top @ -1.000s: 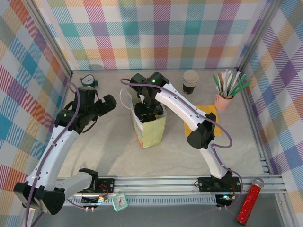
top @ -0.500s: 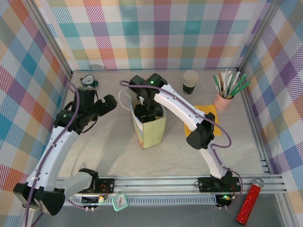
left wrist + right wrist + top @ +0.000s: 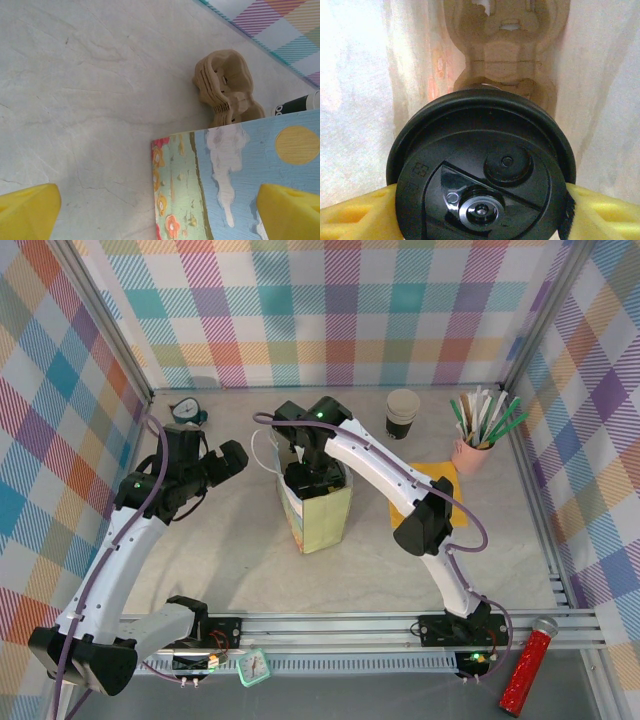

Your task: Pack the takeout coffee

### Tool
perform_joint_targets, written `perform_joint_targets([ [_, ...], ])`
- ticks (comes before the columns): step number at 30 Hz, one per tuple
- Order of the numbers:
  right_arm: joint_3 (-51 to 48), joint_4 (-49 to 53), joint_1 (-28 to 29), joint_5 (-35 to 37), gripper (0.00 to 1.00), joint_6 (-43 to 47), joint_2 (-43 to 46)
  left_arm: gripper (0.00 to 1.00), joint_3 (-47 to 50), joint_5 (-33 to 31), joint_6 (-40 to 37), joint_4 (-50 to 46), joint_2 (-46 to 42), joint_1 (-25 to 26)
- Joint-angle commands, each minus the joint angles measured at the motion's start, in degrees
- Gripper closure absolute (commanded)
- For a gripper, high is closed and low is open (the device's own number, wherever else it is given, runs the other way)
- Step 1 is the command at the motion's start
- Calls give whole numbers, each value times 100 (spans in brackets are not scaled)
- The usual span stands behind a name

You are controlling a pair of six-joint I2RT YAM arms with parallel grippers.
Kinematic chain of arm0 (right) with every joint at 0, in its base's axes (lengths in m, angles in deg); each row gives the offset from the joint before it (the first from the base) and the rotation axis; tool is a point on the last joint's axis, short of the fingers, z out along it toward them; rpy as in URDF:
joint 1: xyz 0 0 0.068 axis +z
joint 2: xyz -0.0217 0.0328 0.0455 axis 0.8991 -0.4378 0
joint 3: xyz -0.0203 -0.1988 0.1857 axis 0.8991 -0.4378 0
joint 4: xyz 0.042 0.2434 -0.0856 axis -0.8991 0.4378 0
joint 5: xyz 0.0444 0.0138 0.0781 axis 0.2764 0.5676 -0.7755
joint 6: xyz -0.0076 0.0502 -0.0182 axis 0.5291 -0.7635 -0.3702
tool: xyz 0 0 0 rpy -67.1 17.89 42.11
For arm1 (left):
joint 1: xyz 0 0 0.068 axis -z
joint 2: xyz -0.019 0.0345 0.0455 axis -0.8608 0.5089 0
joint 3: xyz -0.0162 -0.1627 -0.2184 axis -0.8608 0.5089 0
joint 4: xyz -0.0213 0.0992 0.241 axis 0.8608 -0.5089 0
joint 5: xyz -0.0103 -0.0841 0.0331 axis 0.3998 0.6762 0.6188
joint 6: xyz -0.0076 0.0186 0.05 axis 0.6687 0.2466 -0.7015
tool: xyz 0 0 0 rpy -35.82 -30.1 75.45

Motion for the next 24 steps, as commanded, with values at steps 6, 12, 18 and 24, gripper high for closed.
perform_joint_targets([
  [6,-83,703,52,-29,28,59,-161,0,-59,33,-30,104,-63,-48],
  [12,-142,650,52,-54,28,76,-185,0,-85,34,-51,93,-55,-48],
  [18,-292,632,44,-12,28,86,-155,0,-77,29,-48,84,-60,-48],
  [24,-382,641,44,41,28,71,-119,0,-86,36,-49,76,-53,-48],
])
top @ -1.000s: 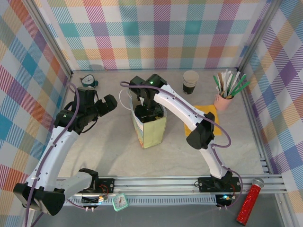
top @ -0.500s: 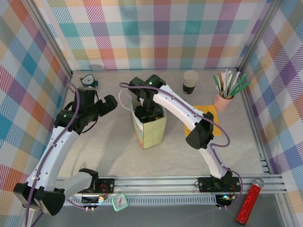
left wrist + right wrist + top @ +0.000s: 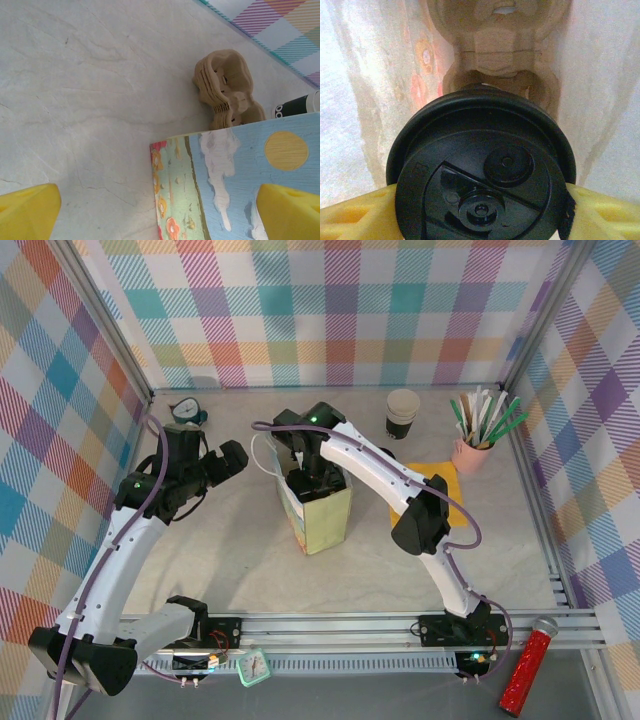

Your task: Pack the takeout coffee

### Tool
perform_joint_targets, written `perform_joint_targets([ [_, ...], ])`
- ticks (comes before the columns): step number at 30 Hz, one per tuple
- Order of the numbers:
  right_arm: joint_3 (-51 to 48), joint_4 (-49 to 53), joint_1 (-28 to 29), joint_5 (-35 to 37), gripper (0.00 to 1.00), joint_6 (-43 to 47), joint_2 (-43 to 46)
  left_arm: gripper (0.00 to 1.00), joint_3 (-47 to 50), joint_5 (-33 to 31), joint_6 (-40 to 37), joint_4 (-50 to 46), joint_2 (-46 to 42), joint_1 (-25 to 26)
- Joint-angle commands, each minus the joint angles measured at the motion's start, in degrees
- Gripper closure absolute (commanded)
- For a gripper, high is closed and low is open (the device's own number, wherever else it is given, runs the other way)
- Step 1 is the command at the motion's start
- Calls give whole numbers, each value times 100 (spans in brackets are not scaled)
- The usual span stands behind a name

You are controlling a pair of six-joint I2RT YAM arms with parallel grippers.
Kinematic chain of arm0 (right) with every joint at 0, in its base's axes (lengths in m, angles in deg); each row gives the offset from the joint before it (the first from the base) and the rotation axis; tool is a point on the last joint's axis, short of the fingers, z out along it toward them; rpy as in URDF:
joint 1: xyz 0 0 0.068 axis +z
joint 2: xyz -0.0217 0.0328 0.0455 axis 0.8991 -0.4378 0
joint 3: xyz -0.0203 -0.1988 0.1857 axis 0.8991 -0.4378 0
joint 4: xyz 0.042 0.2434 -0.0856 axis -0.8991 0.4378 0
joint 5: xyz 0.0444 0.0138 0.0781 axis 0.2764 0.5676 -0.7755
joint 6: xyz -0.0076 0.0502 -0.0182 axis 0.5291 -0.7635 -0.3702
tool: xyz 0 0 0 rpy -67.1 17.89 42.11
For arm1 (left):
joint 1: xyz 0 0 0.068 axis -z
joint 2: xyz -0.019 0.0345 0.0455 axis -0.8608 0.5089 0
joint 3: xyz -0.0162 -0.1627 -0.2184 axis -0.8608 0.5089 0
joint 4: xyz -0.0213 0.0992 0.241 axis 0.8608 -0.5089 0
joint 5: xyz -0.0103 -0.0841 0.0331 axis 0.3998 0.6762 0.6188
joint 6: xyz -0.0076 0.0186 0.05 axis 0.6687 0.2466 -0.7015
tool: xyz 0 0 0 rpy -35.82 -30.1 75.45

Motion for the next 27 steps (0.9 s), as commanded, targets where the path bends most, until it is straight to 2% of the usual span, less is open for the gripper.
perform_joint_targets([
  [1,-41,649,44,43,28,8,-11,0,-85,31,-49,76,-63,-48],
  [27,-272,690,26,271,28,-12,123,0,-42,61,-36,93,-51,-48],
])
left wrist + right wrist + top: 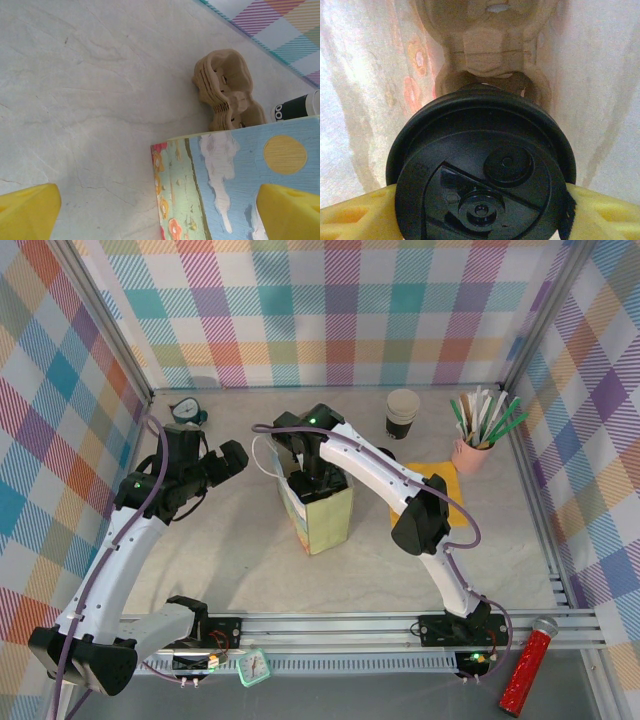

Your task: Pack the takeout coffee

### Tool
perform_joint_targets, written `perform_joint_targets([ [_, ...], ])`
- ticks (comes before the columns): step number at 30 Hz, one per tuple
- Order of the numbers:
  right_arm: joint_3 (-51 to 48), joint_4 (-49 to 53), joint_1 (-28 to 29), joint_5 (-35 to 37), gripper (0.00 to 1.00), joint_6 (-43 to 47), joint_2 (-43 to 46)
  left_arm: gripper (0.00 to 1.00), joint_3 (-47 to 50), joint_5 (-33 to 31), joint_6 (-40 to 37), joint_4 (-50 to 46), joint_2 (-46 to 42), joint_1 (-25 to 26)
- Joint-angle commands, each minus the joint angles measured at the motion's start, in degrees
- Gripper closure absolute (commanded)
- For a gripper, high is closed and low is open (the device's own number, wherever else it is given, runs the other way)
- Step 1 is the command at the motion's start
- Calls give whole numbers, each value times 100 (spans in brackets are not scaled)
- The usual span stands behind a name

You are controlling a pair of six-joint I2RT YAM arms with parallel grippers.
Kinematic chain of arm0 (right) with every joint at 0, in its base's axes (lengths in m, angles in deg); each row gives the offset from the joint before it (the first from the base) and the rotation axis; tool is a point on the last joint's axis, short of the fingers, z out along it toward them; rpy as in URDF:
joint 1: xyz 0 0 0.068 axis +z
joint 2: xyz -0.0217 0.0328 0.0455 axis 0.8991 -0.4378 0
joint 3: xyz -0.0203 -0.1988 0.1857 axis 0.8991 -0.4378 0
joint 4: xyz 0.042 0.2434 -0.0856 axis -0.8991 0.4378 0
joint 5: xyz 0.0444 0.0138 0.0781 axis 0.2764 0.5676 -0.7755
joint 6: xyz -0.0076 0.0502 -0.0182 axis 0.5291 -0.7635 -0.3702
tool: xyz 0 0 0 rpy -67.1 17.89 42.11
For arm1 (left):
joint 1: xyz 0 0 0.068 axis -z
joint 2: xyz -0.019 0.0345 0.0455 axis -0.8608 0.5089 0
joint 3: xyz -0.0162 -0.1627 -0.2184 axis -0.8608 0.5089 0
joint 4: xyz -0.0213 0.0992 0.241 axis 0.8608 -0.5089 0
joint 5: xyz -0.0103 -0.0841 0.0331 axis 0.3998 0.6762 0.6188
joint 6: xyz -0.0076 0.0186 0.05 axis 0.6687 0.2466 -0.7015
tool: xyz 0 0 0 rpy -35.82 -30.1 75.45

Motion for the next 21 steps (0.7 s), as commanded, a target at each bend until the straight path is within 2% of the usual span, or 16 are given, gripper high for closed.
perform_joint_targets([
  [1,-148,677,17,142,28,-24,145,0,-33,57,-30,102,-53,-48],
  [21,-224,579,8,108,27,-35,184,0,-7,103,6,108,-72,-46],
])
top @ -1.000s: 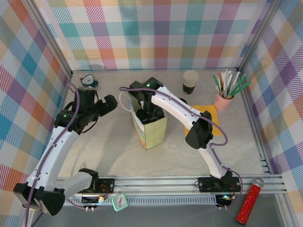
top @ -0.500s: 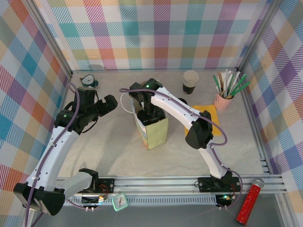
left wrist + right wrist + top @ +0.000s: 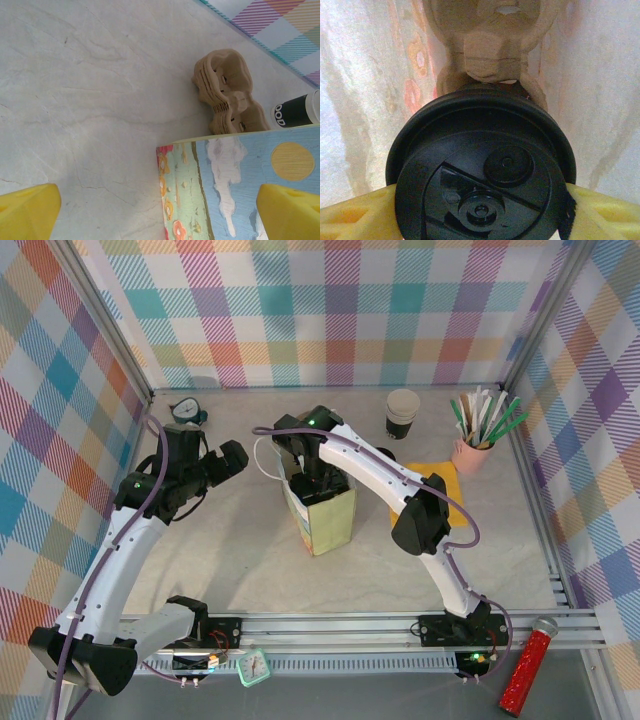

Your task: Pack the takeout coffee

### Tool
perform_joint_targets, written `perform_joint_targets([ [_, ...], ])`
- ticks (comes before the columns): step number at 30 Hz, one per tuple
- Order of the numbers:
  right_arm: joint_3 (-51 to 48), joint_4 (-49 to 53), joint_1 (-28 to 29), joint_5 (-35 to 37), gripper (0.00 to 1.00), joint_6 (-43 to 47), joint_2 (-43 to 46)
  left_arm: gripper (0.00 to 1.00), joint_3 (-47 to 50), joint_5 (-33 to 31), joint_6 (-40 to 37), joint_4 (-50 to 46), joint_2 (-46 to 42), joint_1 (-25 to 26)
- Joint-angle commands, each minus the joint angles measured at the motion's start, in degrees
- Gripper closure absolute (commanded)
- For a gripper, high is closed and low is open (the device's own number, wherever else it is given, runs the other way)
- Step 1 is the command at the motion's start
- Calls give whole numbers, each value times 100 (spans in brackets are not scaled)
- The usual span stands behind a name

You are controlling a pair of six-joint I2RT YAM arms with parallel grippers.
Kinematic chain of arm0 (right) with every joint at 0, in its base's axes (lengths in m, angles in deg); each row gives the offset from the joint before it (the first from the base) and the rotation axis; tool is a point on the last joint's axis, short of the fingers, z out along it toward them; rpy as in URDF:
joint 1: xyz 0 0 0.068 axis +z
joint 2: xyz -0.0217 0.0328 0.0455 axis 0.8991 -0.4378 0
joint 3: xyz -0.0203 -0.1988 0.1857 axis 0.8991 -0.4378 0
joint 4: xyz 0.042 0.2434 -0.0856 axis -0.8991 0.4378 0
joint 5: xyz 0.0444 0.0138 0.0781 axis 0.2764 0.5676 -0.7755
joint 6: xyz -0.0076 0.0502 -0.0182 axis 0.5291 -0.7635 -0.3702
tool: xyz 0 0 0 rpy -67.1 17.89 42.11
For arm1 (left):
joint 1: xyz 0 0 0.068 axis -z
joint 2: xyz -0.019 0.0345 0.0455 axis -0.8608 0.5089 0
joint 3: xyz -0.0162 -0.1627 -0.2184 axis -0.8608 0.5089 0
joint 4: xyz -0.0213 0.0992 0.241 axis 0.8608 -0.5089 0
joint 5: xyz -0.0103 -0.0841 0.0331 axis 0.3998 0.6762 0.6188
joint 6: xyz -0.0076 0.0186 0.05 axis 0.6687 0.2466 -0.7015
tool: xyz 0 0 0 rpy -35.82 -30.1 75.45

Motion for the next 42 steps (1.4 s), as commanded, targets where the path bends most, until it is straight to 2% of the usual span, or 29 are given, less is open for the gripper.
perform_joint_targets([
  [1,-81,579,8,80,27,-39,177,0,-6,105,13,102,-72,-48],
  [42,-274,488,-22,161,27,-55,230,0,-38,142,32,102,-55,-48],
])
